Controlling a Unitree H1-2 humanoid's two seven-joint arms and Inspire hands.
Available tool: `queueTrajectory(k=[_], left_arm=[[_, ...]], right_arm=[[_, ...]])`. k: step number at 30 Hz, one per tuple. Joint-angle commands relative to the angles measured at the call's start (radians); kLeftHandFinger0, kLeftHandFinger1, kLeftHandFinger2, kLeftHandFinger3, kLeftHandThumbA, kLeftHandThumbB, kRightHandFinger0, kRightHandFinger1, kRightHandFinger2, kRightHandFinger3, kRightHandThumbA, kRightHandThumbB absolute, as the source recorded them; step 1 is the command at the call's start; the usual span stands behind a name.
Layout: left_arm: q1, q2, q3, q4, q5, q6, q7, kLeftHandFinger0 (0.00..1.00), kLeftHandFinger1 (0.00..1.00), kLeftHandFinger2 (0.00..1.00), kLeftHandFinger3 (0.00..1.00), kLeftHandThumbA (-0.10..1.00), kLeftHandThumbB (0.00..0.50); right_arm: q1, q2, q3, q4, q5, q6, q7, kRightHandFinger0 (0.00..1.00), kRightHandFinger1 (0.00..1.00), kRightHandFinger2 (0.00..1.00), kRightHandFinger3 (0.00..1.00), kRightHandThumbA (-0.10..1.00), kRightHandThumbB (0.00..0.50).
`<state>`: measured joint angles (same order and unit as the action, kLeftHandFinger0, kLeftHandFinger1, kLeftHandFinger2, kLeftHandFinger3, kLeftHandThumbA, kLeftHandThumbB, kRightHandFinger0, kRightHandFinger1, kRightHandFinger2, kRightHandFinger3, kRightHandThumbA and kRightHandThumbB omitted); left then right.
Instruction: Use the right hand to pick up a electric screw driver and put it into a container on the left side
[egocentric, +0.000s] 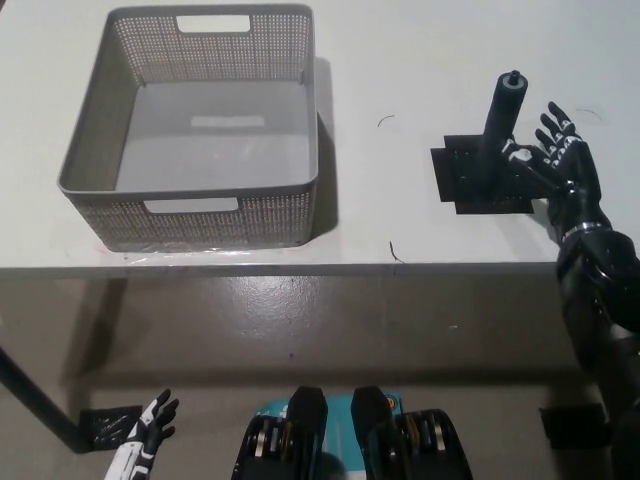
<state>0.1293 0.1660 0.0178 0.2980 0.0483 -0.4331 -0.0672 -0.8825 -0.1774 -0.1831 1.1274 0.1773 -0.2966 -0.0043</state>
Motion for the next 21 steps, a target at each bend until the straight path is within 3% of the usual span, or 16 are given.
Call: queueTrajectory(k=[1,3,5,8,13,14,15,16,17,18,19,20,21], left_arm=[[-0.013,0.020,0.000,-0.023,-0.016,-0.036,-0.014,1.00,1.00,1.00,1.00,1.00,0.192],[-0.020,0.020,0.001,-0.023,-0.010,-0.037,-0.012,1.00,1.00,1.00,1.00,1.00,0.194],[-0.024,0.022,0.000,-0.023,-0.007,-0.037,-0.012,1.00,1.00,1.00,1.00,1.00,0.198],[-0.023,0.023,-0.001,-0.026,-0.004,-0.036,-0.014,1.00,1.00,1.00,1.00,1.00,0.185],[-0.027,0.018,-0.005,-0.026,-0.013,-0.035,-0.021,1.00,1.00,1.00,1.00,1.00,0.178],[-0.030,0.016,-0.005,-0.025,-0.012,-0.036,-0.020,1.00,1.00,1.00,1.00,1.00,0.179],[-0.032,0.015,-0.005,-0.028,-0.012,-0.034,-0.020,1.00,1.00,1.00,1.00,1.00,0.184],[-0.035,0.016,-0.005,-0.028,-0.009,-0.034,-0.018,1.00,1.00,1.00,1.00,1.00,0.185],[-0.041,0.017,-0.003,-0.026,-0.009,-0.036,-0.017,1.00,1.00,1.00,1.00,1.00,0.190],[-0.045,0.019,-0.002,-0.029,-0.009,-0.037,-0.016,1.00,1.00,1.00,1.00,1.00,0.189],[-0.045,0.020,0.000,-0.036,-0.009,-0.031,-0.015,1.00,1.00,1.00,1.00,1.00,0.196],[-0.046,0.026,0.000,-0.044,-0.010,-0.024,-0.020,1.00,1.00,1.00,1.00,1.00,0.193],[-0.048,0.027,0.001,-0.045,-0.011,-0.021,-0.021,1.00,1.00,1.00,1.00,1.00,0.197]], right_arm=[[-0.110,-0.005,0.028,0.021,-0.047,-0.107,-0.040,1.00,1.00,1.00,1.00,1.00,0.450],[-0.134,-0.004,0.042,0.031,-0.061,-0.101,-0.049,1.00,1.00,1.00,1.00,1.00,0.456],[-0.174,0.003,0.050,0.051,-0.062,-0.090,-0.053,1.00,1.00,1.00,1.00,1.00,0.496],[-0.218,0.009,0.057,0.085,-0.061,-0.076,-0.046,1.00,1.00,1.00,1.00,0.99,0.500],[-0.336,0.033,0.080,0.202,-0.097,-0.053,-0.185,1.00,1.00,1.00,1.00,0.71,0.495],[-0.363,0.041,0.085,0.222,-0.113,-0.023,-0.273,0.74,0.80,0.89,1.00,0.53,0.482],[-0.393,0.050,0.104,0.244,-0.144,0.035,-0.388,0.29,0.37,0.50,0.73,0.27,0.414],[-0.403,0.052,0.117,0.253,-0.159,0.051,-0.424,0.06,0.15,0.32,0.44,0.07,0.350],[-0.416,0.054,0.135,0.266,-0.179,0.068,-0.456,0.00,0.01,0.18,0.17,-0.09,0.261],[-0.425,0.056,0.141,0.277,-0.180,0.085,-0.458,0.00,0.00,0.27,0.17,-0.10,0.215],[-0.425,0.059,0.142,0.283,-0.176,0.092,-0.454,0.00,0.03,0.31,0.21,-0.10,0.201],[-0.418,0.063,0.137,0.286,-0.164,0.083,-0.450,0.00,0.00,0.39,0.34,-0.10,0.174],[-0.414,0.066,0.131,0.286,-0.154,0.074,-0.449,0.00,0.00,0.38,0.33,-0.10,0.180]])
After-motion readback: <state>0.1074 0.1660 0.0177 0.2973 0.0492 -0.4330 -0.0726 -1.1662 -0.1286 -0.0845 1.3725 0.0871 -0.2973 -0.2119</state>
